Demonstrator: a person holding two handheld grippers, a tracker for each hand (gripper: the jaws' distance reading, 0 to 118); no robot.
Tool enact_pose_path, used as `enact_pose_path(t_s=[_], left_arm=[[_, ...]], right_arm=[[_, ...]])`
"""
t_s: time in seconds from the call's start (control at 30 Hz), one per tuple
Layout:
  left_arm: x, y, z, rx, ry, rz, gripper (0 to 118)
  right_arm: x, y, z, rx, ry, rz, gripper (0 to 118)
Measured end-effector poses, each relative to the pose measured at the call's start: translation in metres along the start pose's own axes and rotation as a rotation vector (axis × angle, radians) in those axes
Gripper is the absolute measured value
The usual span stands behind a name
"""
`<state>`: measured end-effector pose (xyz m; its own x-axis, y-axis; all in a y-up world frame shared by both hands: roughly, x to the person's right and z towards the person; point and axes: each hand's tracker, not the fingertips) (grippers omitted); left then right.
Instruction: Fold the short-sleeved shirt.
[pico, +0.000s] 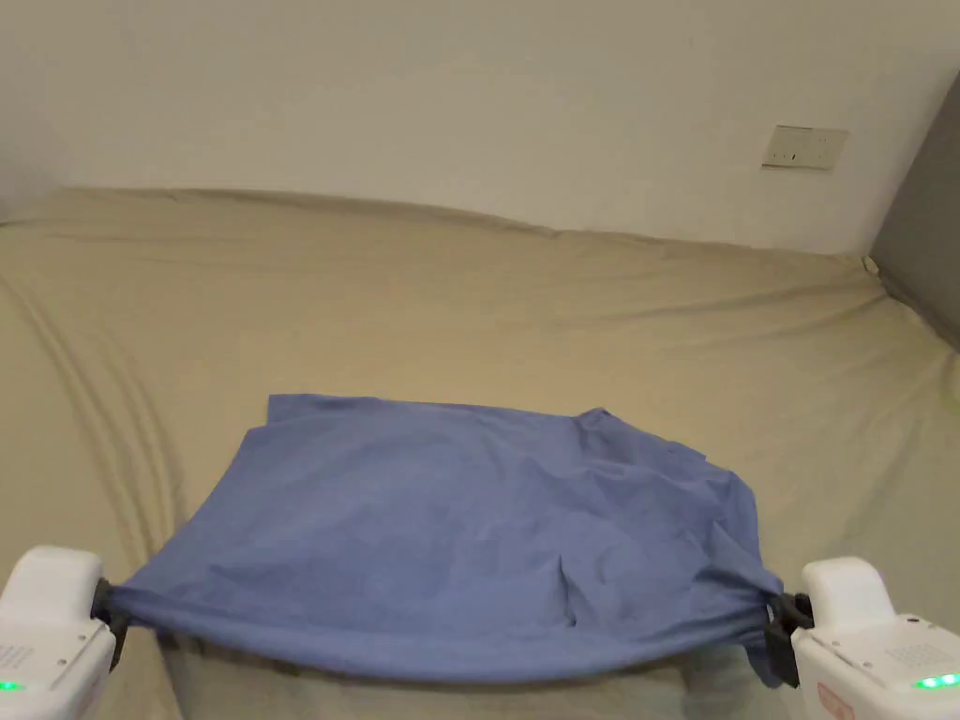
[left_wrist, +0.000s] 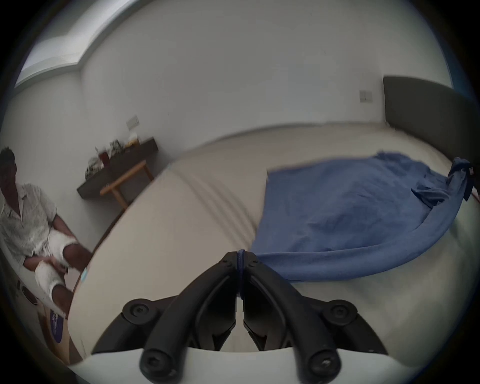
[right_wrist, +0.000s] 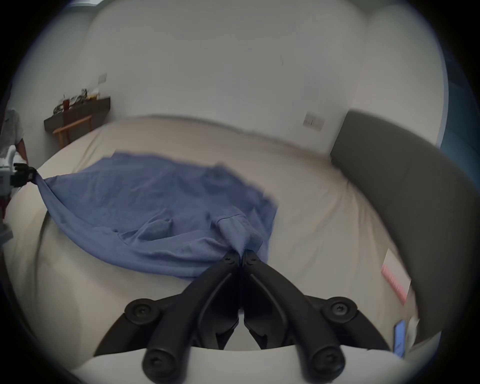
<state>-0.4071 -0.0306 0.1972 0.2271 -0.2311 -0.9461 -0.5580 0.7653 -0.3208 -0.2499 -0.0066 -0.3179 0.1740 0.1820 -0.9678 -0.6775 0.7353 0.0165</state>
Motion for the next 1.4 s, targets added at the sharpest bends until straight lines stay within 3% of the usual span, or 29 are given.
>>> enact_pose_path(t_s=[0.07,0.13,0.23,0.33,0.43,0.6,0.8,0.93,0.97,1.0,1.03,1.07,1.1,1.13,1.17,1.3,1.4], left_arm=[[0.002,-0.035,0.02,-0.061,-0.034,-0.026,2],[0.006,-0.06,0.047,-0.107,-0.026,-0.07,2],[0.008,-0.087,0.07,-0.171,-0.045,-0.099,2],[0.006,-0.105,0.085,-0.215,-0.039,-0.118,2],[-0.006,-0.111,0.094,-0.251,-0.065,-0.079,2],[-0.008,-0.114,0.105,-0.282,-0.073,-0.16,2],[0.002,-0.137,0.094,-0.407,-0.144,-0.217,2],[0.006,-0.133,0.092,-0.412,-0.126,-0.245,2],[0.005,-0.13,0.093,-0.417,-0.126,-0.243,2],[0.004,-0.124,0.098,-0.417,-0.13,-0.238,2],[0.002,-0.118,0.104,-0.385,-0.122,-0.232,10],[0.001,-0.107,0.115,-0.339,-0.128,-0.201,26],[-0.001,-0.095,0.125,-0.291,-0.116,-0.157,51],[-0.003,-0.081,0.134,-0.232,-0.129,-0.088,89],[-0.004,-0.068,0.143,-0.161,-0.138,-0.022,106],[0.001,-0.006,0.185,0.24,-0.135,0.222,108],[0.031,0.05,0.244,0.479,-0.091,0.255,108]], right_arm=[[-0.003,-0.033,0.01,-0.074,0.052,-0.047,0],[-0.001,-0.062,0.018,-0.135,0.043,-0.041,0],[0.004,-0.09,0.033,-0.212,0.075,-0.113,0],[0.004,-0.108,0.048,-0.238,0.07,-0.106,0],[0.008,-0.117,0.061,-0.259,0.08,-0.115,0],[0.018,-0.121,0.079,-0.295,0.074,-0.167,0],[0.019,-0.145,0.076,-0.459,0.099,-0.143,0],[0.022,-0.156,0.069,-0.491,0.113,-0.209,0],[0.023,-0.154,0.072,-0.473,0.096,-0.23,4],[0.024,-0.148,0.08,-0.463,0.042,-0.247,21],[0.027,-0.143,0.086,-0.469,-0.018,-0.235,59],[0.031,-0.137,0.096,-0.426,-0.027,-0.245,92],[0.035,-0.128,0.109,-0.343,-0.033,-0.261,111],[0.037,-0.113,0.127,-0.242,-0.053,-0.271,117],[0.037,-0.097,0.143,-0.151,-0.079,-0.263,116],[0.01,-0.015,0.208,0.249,-0.158,-0.172,116],[-0.023,0.032,0.242,0.468,-0.183,-0.114,108]])
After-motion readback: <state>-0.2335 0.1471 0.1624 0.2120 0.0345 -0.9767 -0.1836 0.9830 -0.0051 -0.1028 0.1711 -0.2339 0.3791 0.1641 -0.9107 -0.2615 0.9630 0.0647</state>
